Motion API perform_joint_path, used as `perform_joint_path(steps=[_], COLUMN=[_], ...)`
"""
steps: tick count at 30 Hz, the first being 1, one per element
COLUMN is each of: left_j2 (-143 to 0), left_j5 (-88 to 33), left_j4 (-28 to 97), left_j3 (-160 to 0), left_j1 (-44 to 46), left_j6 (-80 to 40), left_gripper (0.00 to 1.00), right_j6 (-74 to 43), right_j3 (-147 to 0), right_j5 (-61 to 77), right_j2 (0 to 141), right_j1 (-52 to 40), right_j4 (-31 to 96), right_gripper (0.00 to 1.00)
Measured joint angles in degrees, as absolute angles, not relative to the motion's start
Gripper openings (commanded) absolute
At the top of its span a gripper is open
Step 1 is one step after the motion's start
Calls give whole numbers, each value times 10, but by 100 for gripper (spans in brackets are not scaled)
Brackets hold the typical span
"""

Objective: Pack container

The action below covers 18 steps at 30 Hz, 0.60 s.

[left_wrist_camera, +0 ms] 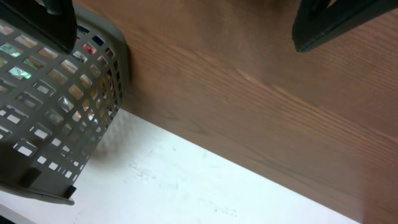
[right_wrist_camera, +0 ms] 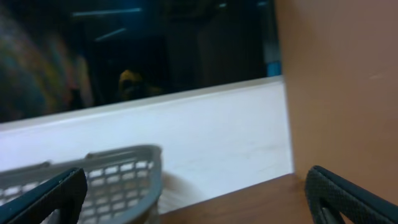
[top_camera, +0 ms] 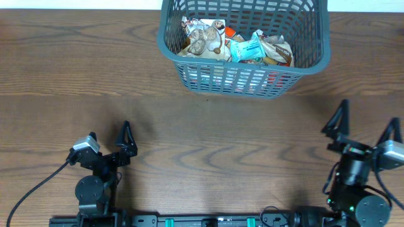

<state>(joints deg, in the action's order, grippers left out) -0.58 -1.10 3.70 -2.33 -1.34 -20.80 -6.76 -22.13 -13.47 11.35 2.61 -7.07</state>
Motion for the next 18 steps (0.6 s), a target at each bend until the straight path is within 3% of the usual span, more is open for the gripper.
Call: perform_joint_path(steps=[6, 18], left_j2=[-6, -6], left_j5=[-11, -11], left_j4=[37, 37], left_j3=[-23, -23], left_j1=[-13, -13], left_j6=[-208, -208], left_gripper=[99, 99], right_j6=[-68, -68], right_j3=[-160, -63], right_j5=[-126, -79], right_j2=[69, 9], right_j1=[-30, -36], right_j4=[-71, -77], right_gripper=[99, 99])
